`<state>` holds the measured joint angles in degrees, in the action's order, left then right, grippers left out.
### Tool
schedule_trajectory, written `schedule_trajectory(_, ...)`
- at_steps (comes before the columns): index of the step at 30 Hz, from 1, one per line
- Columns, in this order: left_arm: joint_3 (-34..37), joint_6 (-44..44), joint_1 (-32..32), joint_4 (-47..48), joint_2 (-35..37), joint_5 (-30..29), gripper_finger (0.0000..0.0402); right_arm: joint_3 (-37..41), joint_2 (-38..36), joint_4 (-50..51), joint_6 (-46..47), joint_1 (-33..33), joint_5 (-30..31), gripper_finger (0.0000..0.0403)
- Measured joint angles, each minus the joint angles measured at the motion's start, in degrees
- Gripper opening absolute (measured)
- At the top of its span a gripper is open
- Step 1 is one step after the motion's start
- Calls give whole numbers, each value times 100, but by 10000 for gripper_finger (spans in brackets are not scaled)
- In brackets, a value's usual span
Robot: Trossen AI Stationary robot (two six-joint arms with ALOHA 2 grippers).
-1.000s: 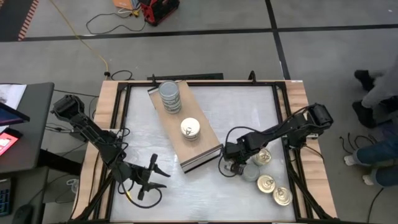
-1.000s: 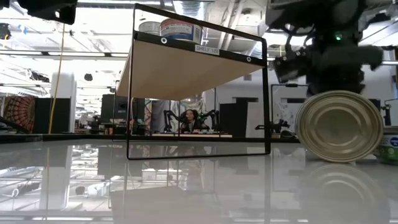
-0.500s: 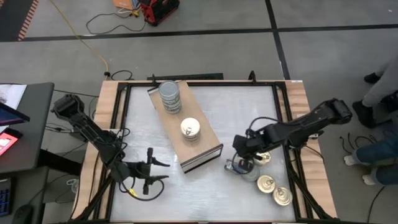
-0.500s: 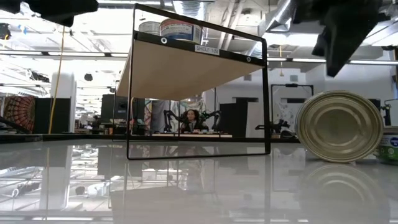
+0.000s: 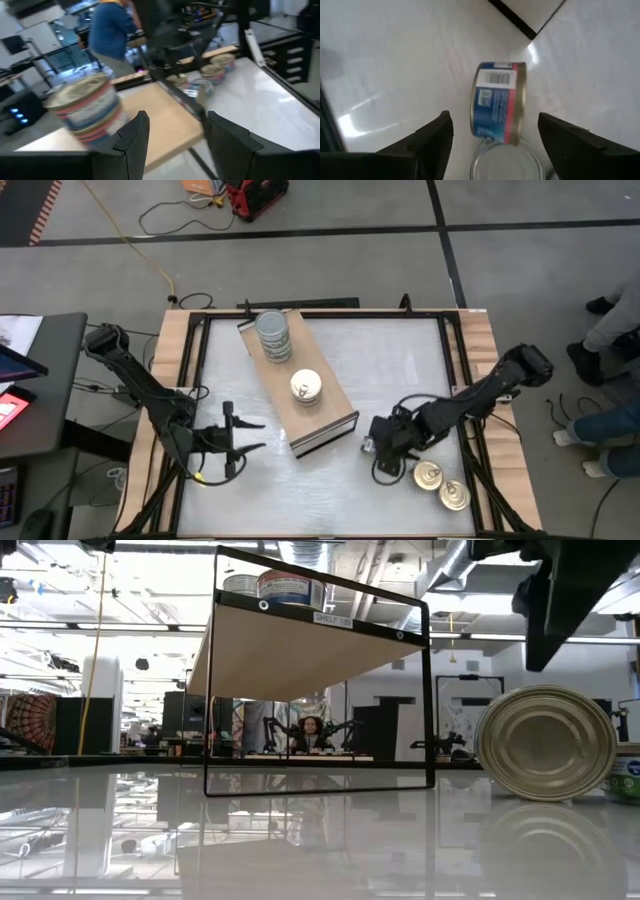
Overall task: Stack canned seafood by type on shelf
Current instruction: Stack the blue tuna can on top of the other blue tuna can on the shelf
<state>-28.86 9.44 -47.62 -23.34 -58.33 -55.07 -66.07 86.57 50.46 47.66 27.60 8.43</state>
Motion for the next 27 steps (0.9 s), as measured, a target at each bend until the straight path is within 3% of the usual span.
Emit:
schedule_trajectory(8, 0, 4, 0, 383, 363, -105, 181, -487, 805, 392, 40, 133, 639, 307)
schedule_trajectory(18, 0, -144, 0, 849, 547, -67, 181, -491, 1295, 458, 6, 303, 715, 303)
schedule_trajectory(27, 0, 85, 0, 1084, 547, -38, 181, -315, 1318, 437, -50, 628, 1239, 225)
